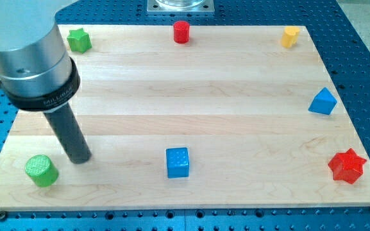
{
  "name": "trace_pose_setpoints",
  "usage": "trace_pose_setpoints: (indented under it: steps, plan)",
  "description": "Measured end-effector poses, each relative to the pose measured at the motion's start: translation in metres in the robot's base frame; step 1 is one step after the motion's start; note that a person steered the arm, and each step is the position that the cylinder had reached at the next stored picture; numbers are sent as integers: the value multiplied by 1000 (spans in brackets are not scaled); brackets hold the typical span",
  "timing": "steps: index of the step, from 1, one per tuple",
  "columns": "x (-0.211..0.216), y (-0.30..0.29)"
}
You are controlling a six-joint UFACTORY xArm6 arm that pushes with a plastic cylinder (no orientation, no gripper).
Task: Slide the hexagon close to the heart
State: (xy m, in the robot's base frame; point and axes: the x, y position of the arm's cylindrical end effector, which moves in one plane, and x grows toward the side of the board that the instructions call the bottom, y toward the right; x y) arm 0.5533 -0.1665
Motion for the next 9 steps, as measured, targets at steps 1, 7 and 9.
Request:
trace_pose_setpoints:
  steps: [1,7,9]
  plan:
    - [26,-1]
    - [-51,-125]
    - [-108,-98]
